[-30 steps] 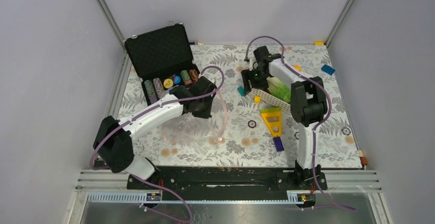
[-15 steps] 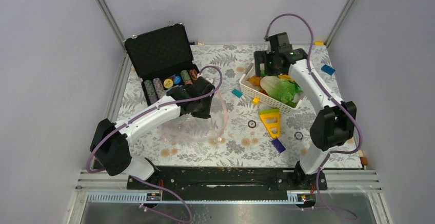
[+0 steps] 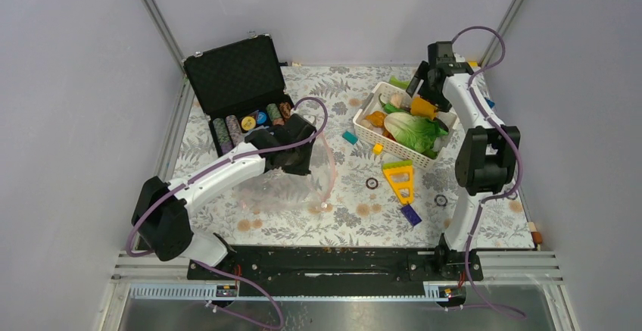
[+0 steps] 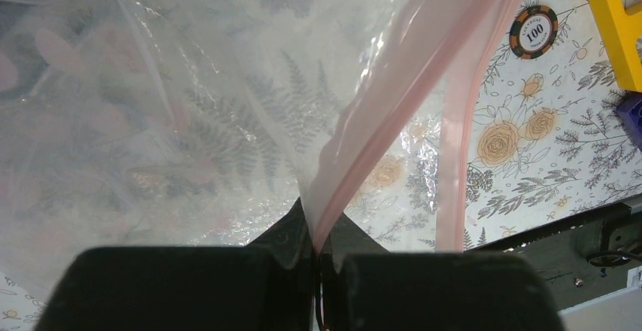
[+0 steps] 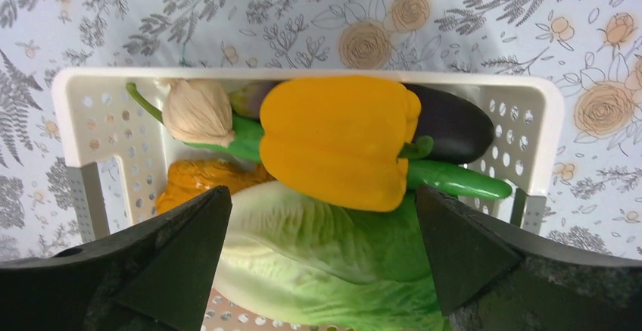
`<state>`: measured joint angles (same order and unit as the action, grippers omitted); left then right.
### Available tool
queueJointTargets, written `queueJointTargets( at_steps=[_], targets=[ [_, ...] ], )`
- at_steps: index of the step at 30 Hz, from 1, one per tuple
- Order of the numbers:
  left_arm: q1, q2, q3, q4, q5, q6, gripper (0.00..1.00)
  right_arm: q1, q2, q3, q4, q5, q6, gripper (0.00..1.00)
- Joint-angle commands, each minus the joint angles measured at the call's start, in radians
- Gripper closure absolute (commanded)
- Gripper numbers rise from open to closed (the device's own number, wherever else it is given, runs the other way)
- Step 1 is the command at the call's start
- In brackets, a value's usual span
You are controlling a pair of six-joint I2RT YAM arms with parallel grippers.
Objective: Place the food in the zip-top bag and seal the zipper
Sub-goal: Pick up the fake vegetable from the bin.
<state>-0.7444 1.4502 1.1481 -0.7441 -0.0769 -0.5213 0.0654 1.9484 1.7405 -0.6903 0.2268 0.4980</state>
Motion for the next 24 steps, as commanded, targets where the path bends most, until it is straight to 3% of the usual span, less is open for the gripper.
queueJointTargets(
  at_steps=[1,14,20,24],
  targets=[
    [0.005,-0.044,-0.008,0.041,0.005,0.012,1.00,0.002,0.032,0.081,0.004,0.060,0.046,0.01],
    [0.004,-0.038,-0.011,0.040,-0.006,0.017,1.00,-0.004,0.155,0.132,-0.014,0.046,0.027,0.01],
    [0.005,-0.042,-0.010,0.041,-0.005,0.014,1.00,-0.004,0.171,0.130,-0.015,0.041,0.029,0.16],
    [0.004,-0.044,-0.014,0.042,0.001,0.012,1.00,-0.004,0.139,0.089,0.022,0.028,0.007,0.32]
  ],
)
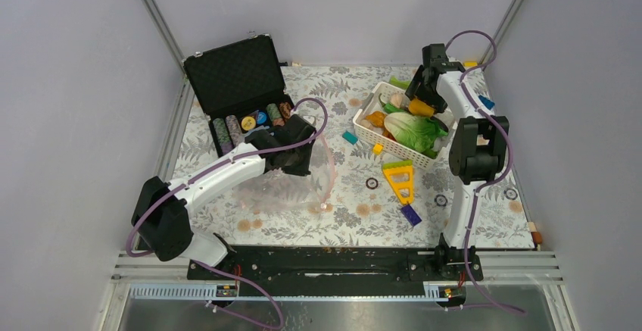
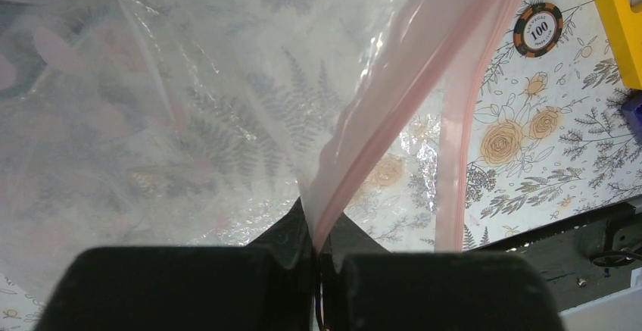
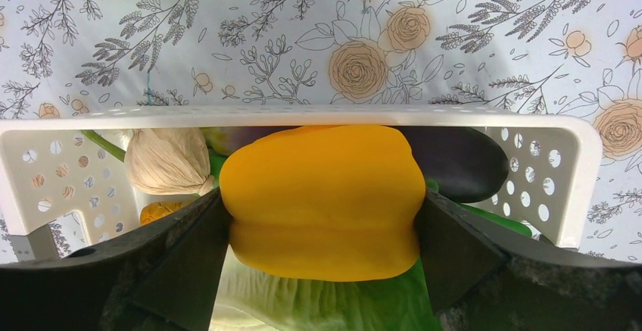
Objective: Place the food in the zip-top bag and seal the zipper
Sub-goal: Pick up the fake vegetable from the bin, then place the fake vegetable in the zipper food storage bag.
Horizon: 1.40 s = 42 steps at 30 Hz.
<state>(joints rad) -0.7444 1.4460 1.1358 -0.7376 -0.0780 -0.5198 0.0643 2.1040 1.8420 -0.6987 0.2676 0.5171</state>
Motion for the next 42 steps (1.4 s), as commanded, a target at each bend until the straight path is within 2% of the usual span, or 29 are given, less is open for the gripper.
queueJointTargets(
  at_steps=[1,5,10,21,25,27,29,31,37,42],
  targets=[
    [0.004,-0.041,-0.002,0.037,0.003,0.010,1.00,-0.003,-0.027,-0.025,0.039,-0.017,-0.018,0.36],
    [0.005,-0.046,-0.004,0.040,0.011,0.008,1.00,-0.003,-0.072,-0.074,0.064,-0.046,-0.046,0.41],
    [0.004,-0.055,0.000,0.042,0.017,-0.001,1.00,-0.001,-0.192,-0.155,0.128,-0.159,-0.117,0.45],
    [0.005,-0.081,0.019,0.030,0.041,-0.040,1.00,0.063,-0.648,-0.501,0.296,-0.404,-0.224,0.45],
    [0.004,-0.091,0.017,0.027,0.063,-0.057,1.00,0.141,-0.803,-0.636,0.376,-0.598,-0.268,0.45],
    [0.005,-0.092,0.018,0.027,0.072,-0.063,1.00,0.184,-0.861,-0.700,0.439,-0.791,-0.273,0.45],
    [0.005,-0.097,0.018,0.027,0.097,-0.070,1.00,0.260,-0.906,-0.759,0.504,-0.926,-0.278,0.45],
    [0.002,-0.098,0.018,0.027,0.115,-0.075,1.00,0.347,-0.943,-0.809,0.570,-0.999,-0.281,0.44],
    [-0.001,-0.122,0.013,0.027,0.180,-0.083,1.00,0.493,-0.984,-0.939,0.832,-1.121,-0.205,0.43],
    [-0.006,-0.162,0.014,0.026,0.256,-0.089,1.00,0.571,-0.943,-0.944,0.835,-1.084,-0.224,0.42]
  ],
)
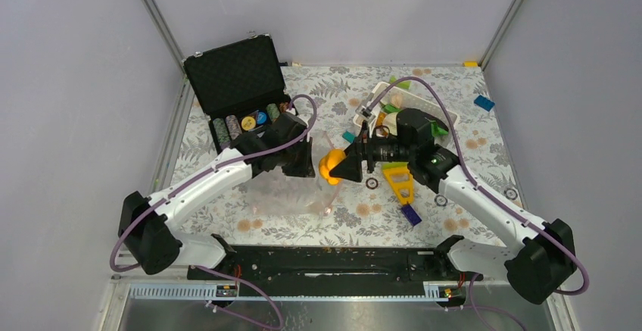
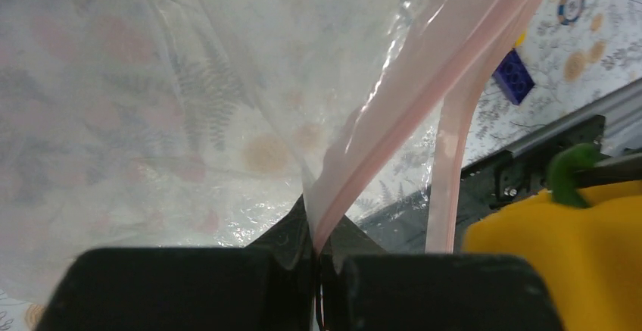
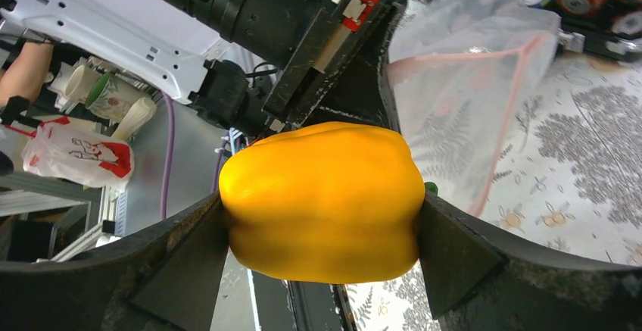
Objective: Place the food in the zip-top bag and seal the zipper
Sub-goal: Place the fake vegetable in the zipper food storage bag.
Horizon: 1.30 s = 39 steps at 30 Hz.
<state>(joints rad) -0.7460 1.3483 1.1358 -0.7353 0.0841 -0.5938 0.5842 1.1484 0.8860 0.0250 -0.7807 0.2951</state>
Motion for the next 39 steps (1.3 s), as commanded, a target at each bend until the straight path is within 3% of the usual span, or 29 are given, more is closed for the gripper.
queueJointTargets(
  at_steps=[1,12,16,25,33,39],
  targets=[
    [-0.005,-0.075,0.017,0.023,0.118,-0.016,1.00,0.061,0.017,0.020,0.087,-0.017,-0.014,0.41],
    [-0.021,-0.163,0.092,0.018,0.370,-0.006,1.00,0.077,-0.118,0.142,-0.238,0.220,-0.168,0.24],
    [-0.022,-0.163,0.113,0.018,0.405,-0.007,1.00,0.077,-0.141,0.196,-0.325,0.301,-0.165,0.02],
    [-0.022,-0.145,0.099,0.052,0.395,-0.018,1.00,0.077,-0.159,0.202,-0.334,0.311,-0.121,0.00],
    [-0.021,-0.145,0.118,0.030,0.313,0.003,1.00,0.078,-0.172,0.195,-0.316,0.501,-0.031,0.00],
    [-0.021,-0.151,0.161,-0.126,0.019,-0.006,0.99,0.049,-0.108,0.259,-0.406,0.680,-0.005,0.00]
  ],
)
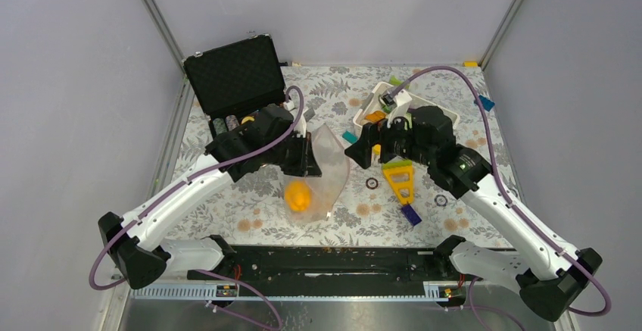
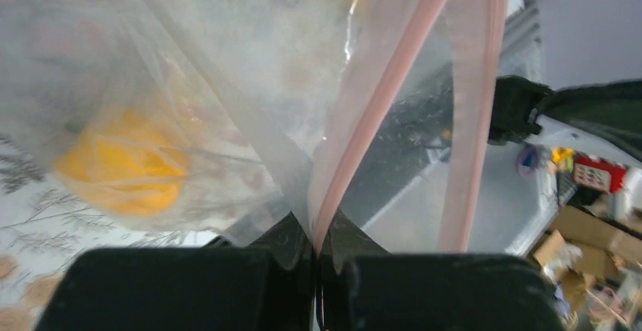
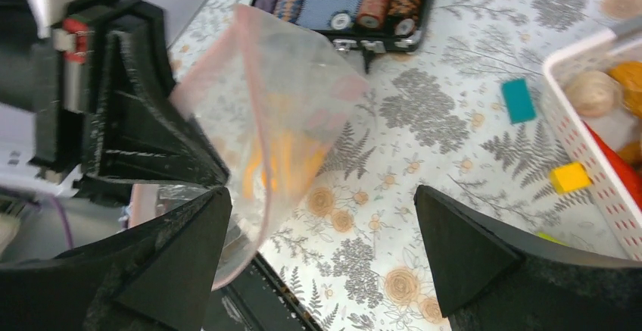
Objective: Place the food in the zip-top bag and seal the zipper
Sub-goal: Place the fake vegetable in the zipper food storage bag, then pick up the fake vegetable from the bin.
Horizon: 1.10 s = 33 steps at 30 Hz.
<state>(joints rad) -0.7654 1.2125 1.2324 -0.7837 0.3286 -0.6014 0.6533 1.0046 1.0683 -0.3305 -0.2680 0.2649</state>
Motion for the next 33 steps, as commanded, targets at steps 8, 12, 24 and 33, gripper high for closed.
queueJointTargets(
  at_steps=[8,12,24,33],
  targets=[
    [0.003,-0.031,0.014,-0.141,-0.411,-0.020,0.96,-0.297,0.242,0.203,-0.322,0.451,0.258,0.00],
    [0.003,-0.036,0.004,-0.132,-0.424,-0.024,0.96,-0.374,0.306,0.173,-0.359,0.524,0.454,0.00],
    [0.010,-0.033,-0.043,-0.077,-0.389,-0.021,0.97,-0.486,0.455,0.088,-0.164,0.578,0.886,0.00],
    [0.016,-0.018,-0.072,-0.056,-0.341,-0.031,1.00,-0.522,0.601,0.093,-0.089,0.628,1.070,0.00]
  ],
)
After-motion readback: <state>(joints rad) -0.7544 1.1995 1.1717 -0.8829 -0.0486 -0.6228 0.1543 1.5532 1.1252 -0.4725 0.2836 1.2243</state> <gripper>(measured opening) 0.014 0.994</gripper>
